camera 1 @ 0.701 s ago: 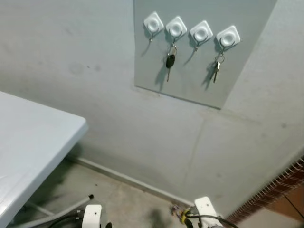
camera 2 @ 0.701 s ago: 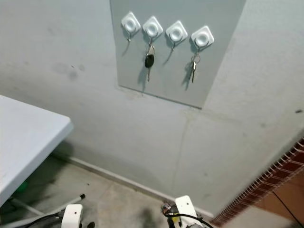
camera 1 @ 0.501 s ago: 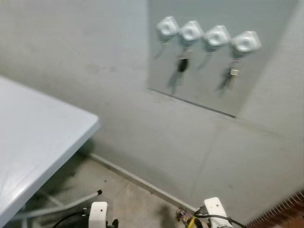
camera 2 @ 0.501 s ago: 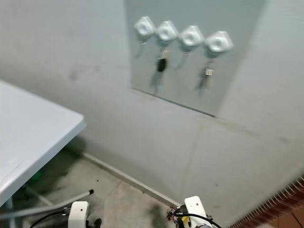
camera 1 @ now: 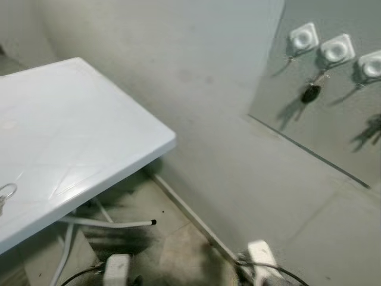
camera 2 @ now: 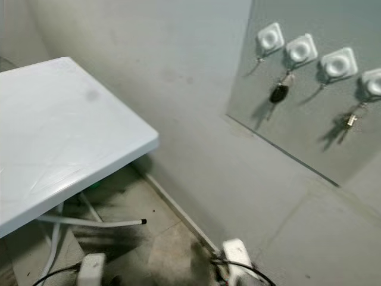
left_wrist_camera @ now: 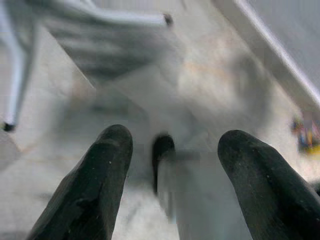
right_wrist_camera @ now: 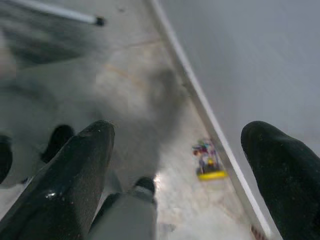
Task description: Hang keys on a hook
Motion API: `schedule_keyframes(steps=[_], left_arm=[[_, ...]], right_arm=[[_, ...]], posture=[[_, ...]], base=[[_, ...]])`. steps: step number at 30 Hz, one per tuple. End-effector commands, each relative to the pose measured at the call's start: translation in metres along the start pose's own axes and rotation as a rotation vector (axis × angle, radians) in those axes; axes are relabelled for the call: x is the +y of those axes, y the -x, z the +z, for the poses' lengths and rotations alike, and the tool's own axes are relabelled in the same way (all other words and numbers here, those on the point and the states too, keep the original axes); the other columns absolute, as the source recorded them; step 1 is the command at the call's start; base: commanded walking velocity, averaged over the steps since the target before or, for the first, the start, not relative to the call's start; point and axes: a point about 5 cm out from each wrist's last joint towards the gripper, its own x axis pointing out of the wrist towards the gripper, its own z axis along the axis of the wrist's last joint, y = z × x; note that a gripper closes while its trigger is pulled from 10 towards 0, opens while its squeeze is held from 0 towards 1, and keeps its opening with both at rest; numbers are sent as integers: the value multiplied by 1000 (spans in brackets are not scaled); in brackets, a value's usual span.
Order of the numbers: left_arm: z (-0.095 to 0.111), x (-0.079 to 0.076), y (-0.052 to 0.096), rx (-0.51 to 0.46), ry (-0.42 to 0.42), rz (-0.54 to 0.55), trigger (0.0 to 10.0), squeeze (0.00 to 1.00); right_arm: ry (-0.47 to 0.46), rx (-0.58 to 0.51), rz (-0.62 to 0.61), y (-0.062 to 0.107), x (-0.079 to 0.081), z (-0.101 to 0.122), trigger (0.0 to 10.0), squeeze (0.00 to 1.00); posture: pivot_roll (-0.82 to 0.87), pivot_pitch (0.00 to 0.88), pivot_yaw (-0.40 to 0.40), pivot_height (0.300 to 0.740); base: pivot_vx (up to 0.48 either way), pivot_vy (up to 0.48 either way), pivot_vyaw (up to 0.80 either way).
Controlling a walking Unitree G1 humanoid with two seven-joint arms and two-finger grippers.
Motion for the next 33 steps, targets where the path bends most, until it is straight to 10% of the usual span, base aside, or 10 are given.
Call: schedule_keyframes(steps=[1,33], left_arm=[[-8,-7,1,23,4,-12,10000,0],[-7,-7,0,23,73,10,10000,0]], right_arm=[[0,31,-20,3,-8,-8,10000,0],[8,29,-9,4,-12,-8,10000,0]], posture=[[-99,0,-25,740],[-95,0,-41,740]], base=[[0,0,800],[0,0,800]])
